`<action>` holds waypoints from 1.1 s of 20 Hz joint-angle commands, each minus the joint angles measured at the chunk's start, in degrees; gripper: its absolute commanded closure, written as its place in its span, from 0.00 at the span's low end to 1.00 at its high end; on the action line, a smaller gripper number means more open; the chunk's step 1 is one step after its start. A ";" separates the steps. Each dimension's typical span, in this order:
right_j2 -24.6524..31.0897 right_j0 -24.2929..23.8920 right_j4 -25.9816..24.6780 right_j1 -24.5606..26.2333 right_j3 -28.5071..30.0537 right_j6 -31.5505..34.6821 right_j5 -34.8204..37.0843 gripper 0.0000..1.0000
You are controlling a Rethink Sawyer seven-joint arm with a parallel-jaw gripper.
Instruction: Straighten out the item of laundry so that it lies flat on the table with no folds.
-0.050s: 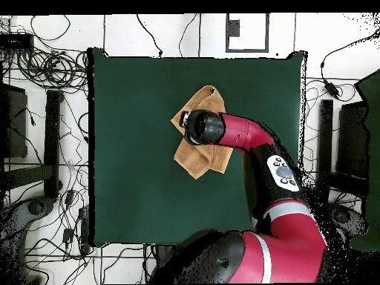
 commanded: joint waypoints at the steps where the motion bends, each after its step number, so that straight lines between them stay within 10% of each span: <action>1: 2.46 -0.35 0.79 2.78 1.65 4.34 -0.60 0.00; 22: 1.96 -10.70 -10.25 1.00 6.75 -6.85 -6.20 0.00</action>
